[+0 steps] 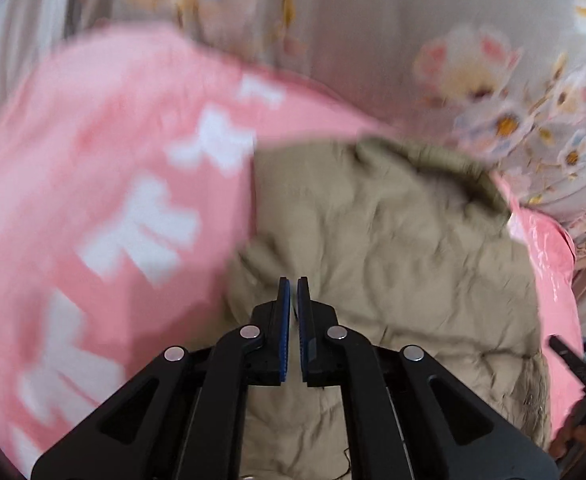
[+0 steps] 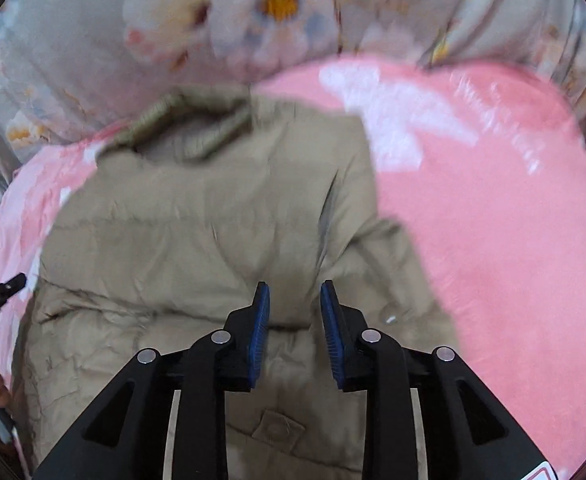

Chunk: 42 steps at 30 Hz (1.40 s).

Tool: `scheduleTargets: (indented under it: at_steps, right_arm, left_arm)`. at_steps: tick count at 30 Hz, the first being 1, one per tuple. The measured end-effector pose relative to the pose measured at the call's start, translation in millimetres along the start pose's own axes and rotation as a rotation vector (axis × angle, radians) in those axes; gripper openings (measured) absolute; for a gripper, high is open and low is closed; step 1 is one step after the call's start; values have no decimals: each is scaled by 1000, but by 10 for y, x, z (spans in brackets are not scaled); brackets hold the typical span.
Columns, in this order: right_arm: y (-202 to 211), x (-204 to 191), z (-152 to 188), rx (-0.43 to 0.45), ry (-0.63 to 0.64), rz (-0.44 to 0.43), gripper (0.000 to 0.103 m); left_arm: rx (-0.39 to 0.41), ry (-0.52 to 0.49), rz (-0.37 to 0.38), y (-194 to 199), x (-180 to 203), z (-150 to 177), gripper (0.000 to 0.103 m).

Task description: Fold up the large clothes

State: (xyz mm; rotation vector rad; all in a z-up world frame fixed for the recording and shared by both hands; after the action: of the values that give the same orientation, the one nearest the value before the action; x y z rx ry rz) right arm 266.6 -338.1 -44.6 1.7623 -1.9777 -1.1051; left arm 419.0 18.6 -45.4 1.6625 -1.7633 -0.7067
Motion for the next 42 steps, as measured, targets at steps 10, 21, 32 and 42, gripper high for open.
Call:
scheduleTargets:
  at_steps: [10,21,32,42]
  right_arm:
    - [-732,-884,-73,-117,112,-135,9]
    - [-1139,-716,336,-206,120,-103,5]
    - [-1150,-676,382,-161,100,-125,4]
    - [-803,-650,51,-127,97,-207,36]
  left_arm:
    - [-92,-80,55,-320,838,-94,4]
    - [-125,-138,29,-735,870,433,4]
    - [-52,-232,-55,-728,967,534,4]
    - [-136,-130,159,-500,866,180,32]
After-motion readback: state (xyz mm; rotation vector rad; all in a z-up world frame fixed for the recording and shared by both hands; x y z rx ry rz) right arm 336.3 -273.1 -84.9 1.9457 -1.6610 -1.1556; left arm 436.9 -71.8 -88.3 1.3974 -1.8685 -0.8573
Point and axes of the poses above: each gripper's, at about its wrist camera, not at the fingertips, and y roughly against the way its jaws point, x to its right, z to its underside, the point moved 8 cm from there along -y, roughly the way its jaws point, and after that the axes turned 14 degrees about -z, right-handed, at the moved point
